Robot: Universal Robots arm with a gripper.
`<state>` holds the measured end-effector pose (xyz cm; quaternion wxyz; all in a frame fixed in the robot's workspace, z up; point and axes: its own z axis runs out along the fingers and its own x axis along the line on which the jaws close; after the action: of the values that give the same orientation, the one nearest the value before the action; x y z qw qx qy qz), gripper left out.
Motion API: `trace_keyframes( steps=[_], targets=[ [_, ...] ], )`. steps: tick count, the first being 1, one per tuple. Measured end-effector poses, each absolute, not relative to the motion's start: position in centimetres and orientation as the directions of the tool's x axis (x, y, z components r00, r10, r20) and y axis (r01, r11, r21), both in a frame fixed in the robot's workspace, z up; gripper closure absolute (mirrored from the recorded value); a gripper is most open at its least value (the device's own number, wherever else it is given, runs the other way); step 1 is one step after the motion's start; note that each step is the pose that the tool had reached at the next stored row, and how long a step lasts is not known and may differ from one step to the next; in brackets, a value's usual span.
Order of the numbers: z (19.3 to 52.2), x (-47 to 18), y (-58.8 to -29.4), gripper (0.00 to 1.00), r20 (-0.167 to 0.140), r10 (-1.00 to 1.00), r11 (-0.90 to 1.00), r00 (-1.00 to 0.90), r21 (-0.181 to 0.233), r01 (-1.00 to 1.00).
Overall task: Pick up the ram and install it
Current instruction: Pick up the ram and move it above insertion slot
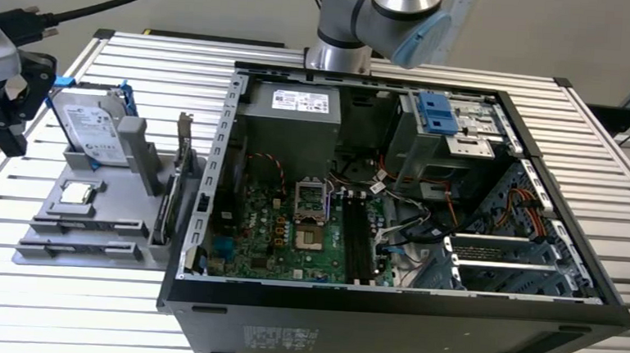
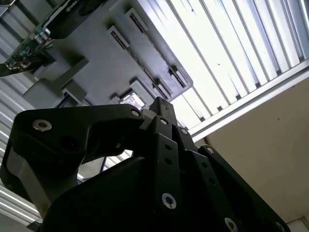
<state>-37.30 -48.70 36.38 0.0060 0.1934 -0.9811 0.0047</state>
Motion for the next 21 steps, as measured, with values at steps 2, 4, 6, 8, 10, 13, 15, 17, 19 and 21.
trace_keyframes(
  steps=[2, 4, 6, 8, 10, 13, 15, 17, 19, 21],
  targets=[
    [36.38, -37.3, -48.7, 1.0, 0.013, -0.383, 0.924, -0.924, -0.007, -0.383],
    [36.37, -37.3, -48.7, 1.0, 0.013, -0.388, 0.921, -0.921, -0.007, -0.388],
    [36.37, -37.31, -48.69, 1.0, 0.013, -0.396, 0.918, -0.918, -0.007, -0.396],
    [36.37, -37.31, -48.69, 1.0, 0.013, -0.406, 0.914, -0.914, -0.007, -0.407],
    [36.37, -37.3, -48.69, 1.0, 0.013, -0.417, 0.909, -0.909, -0.007, -0.417],
    [36.37, -37.31, -48.69, 1.0, 0.013, -0.432, 0.902, -0.902, -0.007, -0.432],
    [36.38, -37.3, -48.69, 1.0, 0.014, -0.441, 0.897, -0.897, -0.007, -0.441],
    [36.38, -37.3, -48.69, 1.0, 0.014, -0.45, 0.893, -0.893, -0.007, -0.45],
    [36.38, -37.3, -48.69, 1.0, 0.014, -0.458, 0.889, -0.889, -0.007, -0.458],
    [36.37, -37.3, -48.69, 1.0, 0.014, -0.466, 0.884, -0.884, -0.007, -0.467]
  ],
)
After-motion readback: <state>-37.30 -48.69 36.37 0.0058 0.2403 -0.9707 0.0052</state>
